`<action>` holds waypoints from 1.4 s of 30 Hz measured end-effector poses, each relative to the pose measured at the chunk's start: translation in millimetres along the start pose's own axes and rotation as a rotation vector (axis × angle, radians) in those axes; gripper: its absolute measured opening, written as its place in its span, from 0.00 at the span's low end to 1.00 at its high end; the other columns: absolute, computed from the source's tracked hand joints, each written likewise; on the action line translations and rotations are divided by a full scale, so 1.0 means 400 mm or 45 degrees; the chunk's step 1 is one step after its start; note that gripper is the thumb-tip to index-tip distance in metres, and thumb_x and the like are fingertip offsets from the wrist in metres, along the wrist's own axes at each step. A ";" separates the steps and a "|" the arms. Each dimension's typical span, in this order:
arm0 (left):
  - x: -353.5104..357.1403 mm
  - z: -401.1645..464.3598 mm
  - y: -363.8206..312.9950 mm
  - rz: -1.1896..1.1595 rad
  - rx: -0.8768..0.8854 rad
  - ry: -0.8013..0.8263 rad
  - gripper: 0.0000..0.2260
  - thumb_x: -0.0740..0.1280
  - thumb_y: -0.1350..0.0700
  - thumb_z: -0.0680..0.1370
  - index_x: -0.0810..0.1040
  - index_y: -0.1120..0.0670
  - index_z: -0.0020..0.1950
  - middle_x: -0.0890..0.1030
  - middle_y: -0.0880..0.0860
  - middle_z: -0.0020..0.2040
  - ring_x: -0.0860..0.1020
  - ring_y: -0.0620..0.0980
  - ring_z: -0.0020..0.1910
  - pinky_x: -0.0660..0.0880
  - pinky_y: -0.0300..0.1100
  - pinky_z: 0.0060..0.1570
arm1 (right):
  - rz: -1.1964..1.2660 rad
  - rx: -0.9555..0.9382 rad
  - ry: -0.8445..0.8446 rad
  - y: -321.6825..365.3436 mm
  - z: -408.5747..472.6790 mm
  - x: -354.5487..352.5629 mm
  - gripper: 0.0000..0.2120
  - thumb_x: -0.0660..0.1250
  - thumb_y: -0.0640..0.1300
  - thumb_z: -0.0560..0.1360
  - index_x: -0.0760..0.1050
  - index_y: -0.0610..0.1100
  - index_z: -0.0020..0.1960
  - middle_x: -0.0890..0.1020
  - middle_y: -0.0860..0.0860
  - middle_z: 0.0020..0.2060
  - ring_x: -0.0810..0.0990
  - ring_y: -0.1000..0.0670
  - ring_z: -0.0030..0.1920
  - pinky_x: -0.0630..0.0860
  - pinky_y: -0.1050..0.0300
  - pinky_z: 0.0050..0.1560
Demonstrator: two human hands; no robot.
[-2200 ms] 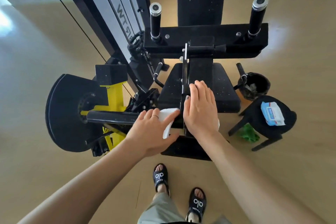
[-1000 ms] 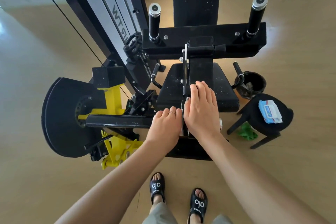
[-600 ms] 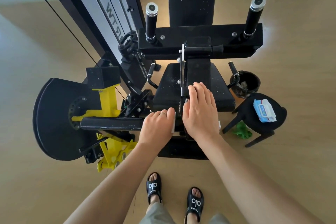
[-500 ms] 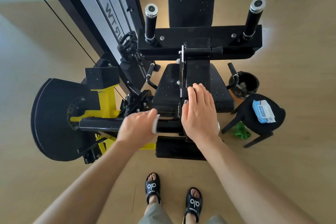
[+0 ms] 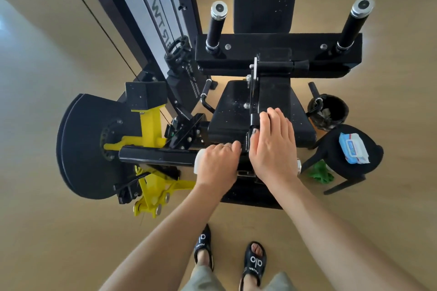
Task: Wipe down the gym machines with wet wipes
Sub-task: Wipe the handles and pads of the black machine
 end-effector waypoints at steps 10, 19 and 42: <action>-0.002 -0.091 0.335 0.017 0.170 -0.164 0.07 0.71 0.51 0.77 0.76 0.53 0.45 0.83 0.50 0.39 0.84 0.52 0.40 0.80 0.45 0.35 | -0.019 0.000 -0.034 0.006 -0.008 0.000 0.22 0.55 0.43 0.84 0.66 0.34 0.74 0.70 0.38 0.74 0.66 0.39 0.77 0.66 0.41 0.76; 0.045 -0.049 0.269 -0.054 0.165 0.046 0.23 0.68 0.31 0.72 0.73 0.50 0.50 0.82 0.46 0.43 0.83 0.48 0.42 0.81 0.44 0.40 | 0.012 -0.158 0.032 0.270 -0.039 0.078 0.20 0.51 0.48 0.85 0.77 0.40 0.64 0.82 0.46 0.57 0.80 0.45 0.61 0.70 0.46 0.72; 0.061 -0.065 0.466 -0.129 0.277 0.351 0.27 0.64 0.27 0.71 0.72 0.47 0.56 0.78 0.45 0.43 0.78 0.47 0.41 0.78 0.43 0.41 | -0.199 0.016 0.066 0.262 -0.039 0.116 0.28 0.49 0.52 0.85 0.61 0.52 0.25 0.62 0.58 0.16 0.61 0.58 0.17 0.53 0.63 0.24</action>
Point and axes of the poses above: each hand's wrist, its own z-axis towards the middle knuckle, its own x-axis out of the palm, y = z × x, the point moved 10 cm from there along z, towards the middle knuckle
